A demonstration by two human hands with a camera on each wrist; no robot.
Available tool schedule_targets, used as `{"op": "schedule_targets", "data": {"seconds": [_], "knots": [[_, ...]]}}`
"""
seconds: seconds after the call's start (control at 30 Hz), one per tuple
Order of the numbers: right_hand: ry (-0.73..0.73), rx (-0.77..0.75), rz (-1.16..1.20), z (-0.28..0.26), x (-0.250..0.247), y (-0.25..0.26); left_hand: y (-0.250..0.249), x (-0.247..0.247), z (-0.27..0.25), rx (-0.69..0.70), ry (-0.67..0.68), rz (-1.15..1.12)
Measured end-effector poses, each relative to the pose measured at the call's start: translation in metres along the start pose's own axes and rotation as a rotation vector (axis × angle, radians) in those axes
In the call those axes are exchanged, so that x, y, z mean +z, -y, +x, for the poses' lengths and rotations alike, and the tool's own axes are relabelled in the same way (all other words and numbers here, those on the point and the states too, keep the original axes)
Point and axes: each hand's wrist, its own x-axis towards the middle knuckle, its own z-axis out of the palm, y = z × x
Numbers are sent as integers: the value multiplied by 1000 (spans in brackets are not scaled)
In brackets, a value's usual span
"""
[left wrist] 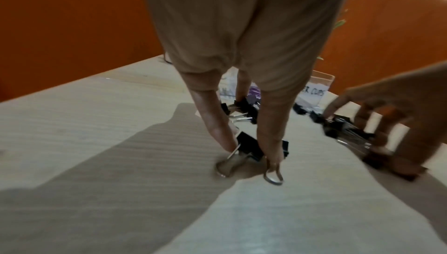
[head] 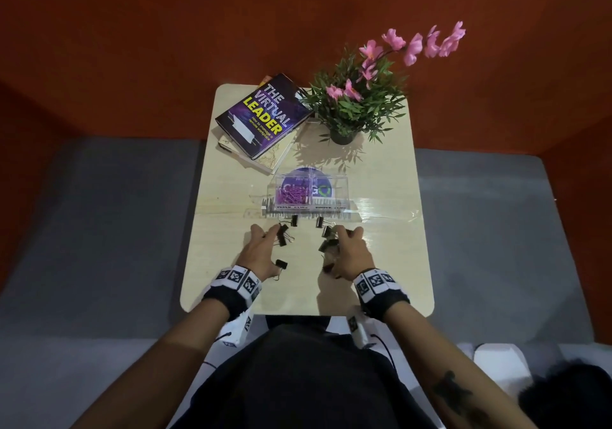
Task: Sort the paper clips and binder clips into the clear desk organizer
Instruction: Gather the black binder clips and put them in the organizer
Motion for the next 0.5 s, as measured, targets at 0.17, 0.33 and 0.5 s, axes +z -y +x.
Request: {"op": "schedule_targets", "data": {"seconds": [0.17,0.33,0.5], "knots": [[-61,-148,53,4,6,17,-18,17,-2,123,-41,-42],[-108,-144,-30,0,-7,5,-18,5,-4,127,-95,146],[62,-147,-134,7,-11,16,-28,1,8,116,83,275]]}}
